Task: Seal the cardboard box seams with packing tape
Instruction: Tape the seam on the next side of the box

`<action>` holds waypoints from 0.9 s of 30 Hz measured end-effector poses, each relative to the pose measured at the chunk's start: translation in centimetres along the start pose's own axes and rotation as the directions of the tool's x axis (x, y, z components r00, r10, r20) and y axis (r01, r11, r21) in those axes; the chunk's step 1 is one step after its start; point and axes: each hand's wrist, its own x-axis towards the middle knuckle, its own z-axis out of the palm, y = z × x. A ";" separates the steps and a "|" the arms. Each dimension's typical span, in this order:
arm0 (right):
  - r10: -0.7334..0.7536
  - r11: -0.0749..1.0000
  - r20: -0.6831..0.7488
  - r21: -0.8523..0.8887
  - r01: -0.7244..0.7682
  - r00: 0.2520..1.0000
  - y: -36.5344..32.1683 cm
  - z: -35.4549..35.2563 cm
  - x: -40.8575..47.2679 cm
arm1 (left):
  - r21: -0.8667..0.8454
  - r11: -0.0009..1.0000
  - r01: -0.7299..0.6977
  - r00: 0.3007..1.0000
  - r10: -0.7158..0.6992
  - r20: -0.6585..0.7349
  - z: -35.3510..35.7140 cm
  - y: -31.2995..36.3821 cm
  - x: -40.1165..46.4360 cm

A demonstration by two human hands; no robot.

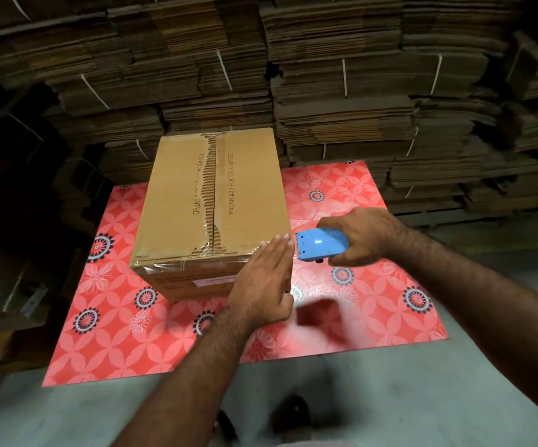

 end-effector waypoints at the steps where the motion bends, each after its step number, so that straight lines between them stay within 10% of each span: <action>1: -0.002 1.000 -0.004 0.017 0.002 1.000 0.4 0.5 -0.2 | -0.003 1.000 -0.001 1.000 0.001 -0.003 -0.1 0.0 0.0; 27: 0.008 0.942 0.136 0.330 -0.053 0.991 0.8 4.9 1.3 | 0.101 0.989 -0.112 0.989 0.101 0.106 -2.1 0.2 2.2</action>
